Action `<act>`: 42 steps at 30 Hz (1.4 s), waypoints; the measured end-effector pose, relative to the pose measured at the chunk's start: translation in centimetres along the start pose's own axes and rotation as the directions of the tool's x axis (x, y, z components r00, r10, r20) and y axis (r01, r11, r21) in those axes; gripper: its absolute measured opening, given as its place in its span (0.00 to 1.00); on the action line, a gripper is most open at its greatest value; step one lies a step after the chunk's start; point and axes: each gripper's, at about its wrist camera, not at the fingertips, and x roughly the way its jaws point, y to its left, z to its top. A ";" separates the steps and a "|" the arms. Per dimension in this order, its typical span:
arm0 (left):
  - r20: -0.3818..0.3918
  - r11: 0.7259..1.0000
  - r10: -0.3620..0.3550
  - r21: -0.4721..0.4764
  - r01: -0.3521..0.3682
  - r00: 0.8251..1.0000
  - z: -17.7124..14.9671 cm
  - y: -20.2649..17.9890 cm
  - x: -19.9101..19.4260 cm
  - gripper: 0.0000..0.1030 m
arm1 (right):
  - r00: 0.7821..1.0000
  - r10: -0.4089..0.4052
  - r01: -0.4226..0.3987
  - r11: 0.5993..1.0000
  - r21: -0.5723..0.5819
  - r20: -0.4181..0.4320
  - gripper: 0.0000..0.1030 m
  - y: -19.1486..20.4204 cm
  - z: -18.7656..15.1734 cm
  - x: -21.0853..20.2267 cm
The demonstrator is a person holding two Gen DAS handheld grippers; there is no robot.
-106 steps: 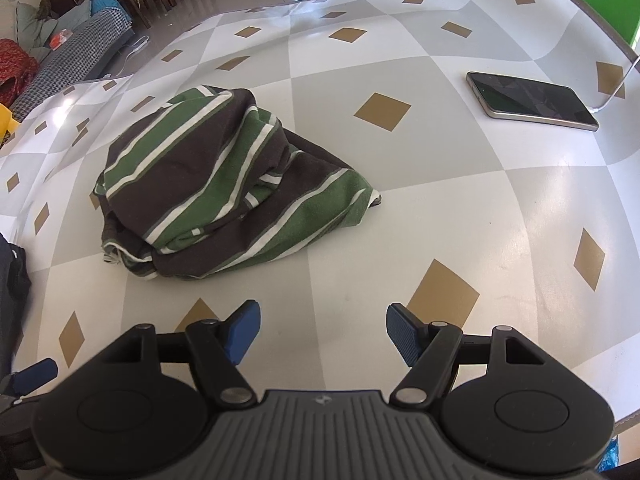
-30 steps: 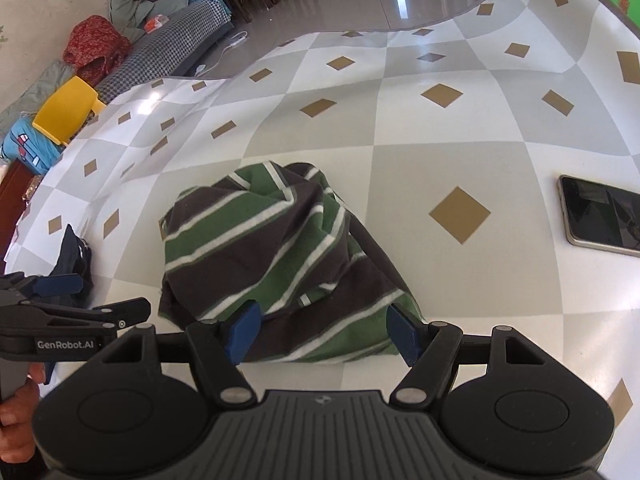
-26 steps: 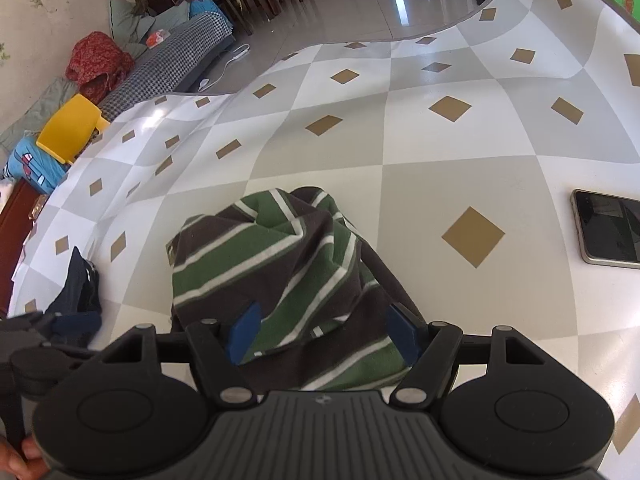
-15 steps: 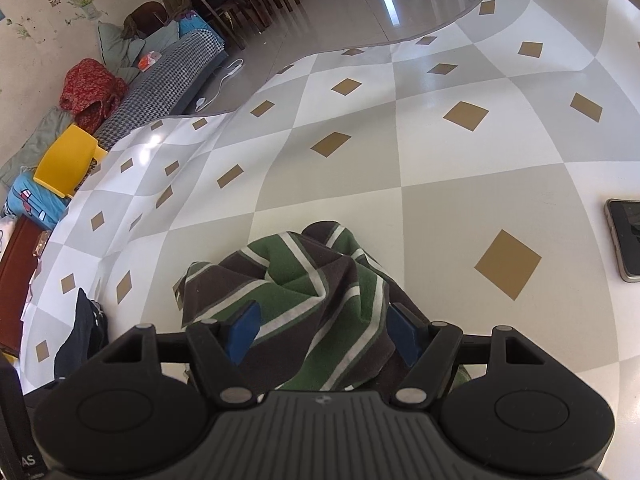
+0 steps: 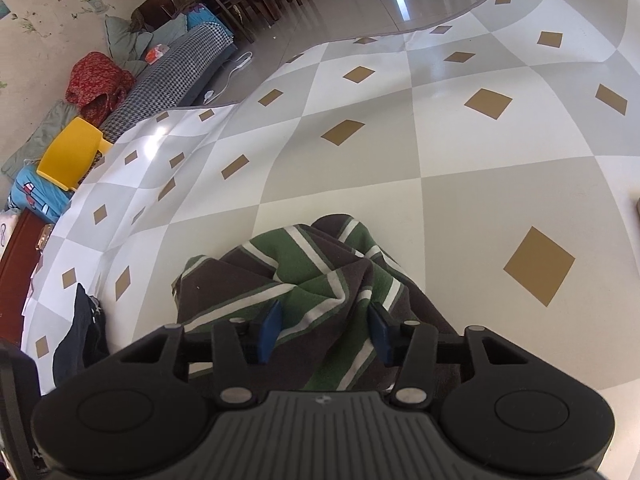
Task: Fold clothes
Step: 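Grasp the striped garment with the right gripper and lift it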
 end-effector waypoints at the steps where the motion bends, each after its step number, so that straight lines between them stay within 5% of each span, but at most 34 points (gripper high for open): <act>1: 0.003 1.000 -0.001 0.000 0.001 1.000 0.0 -0.1 0.0 1.00 | 1.000 0.007 -0.007 1.000 -0.009 0.005 0.29 0.1 0.0 -0.1; 5: 0.018 1.000 -0.007 0.003 0.007 1.000 0.1 -0.4 0.0 1.00 | 0.998 0.049 -0.048 0.999 -0.023 0.028 0.12 0.3 0.1 -1.0; 15: 0.097 0.992 -0.073 -0.097 0.083 0.993 1.0 1.8 -2.7 1.00 | 0.961 0.262 -0.253 0.961 -0.112 0.083 0.11 2.4 0.0 -4.9; 19: 0.160 0.974 -0.133 -0.164 0.159 0.978 0.9 4.1 -4.5 1.00 | 0.966 0.250 -0.237 0.958 -0.165 0.063 0.11 3.0 -0.6 -5.0; 24: 0.253 0.971 -0.098 -0.188 0.148 0.962 1.2 5.4 -6.2 1.00 | 0.968 0.250 -0.239 0.944 -0.229 0.021 0.12 3.6 -1.7 -4.7; 35: 0.331 0.954 -0.233 -0.104 0.281 0.914 1.0 3.5 -7.6 1.00 | 0.973 0.215 -0.233 0.892 -0.388 -0.089 0.14 6.1 -5.4 -3.0; 39: 0.302 0.958 -0.261 -0.041 0.286 0.917 0.8 1.5 -6.8 1.00 | 0.973 0.205 -0.232 0.875 -0.424 -0.110 0.16 6.7 -6.4 -2.7; 42: 0.270 0.973 -0.219 -0.008 0.229 0.938 0.5 0.0 -5.3 1.00 | 0.972 0.202 -0.236 0.869 -0.434 -0.123 0.17 6.8 -6.6 -2.6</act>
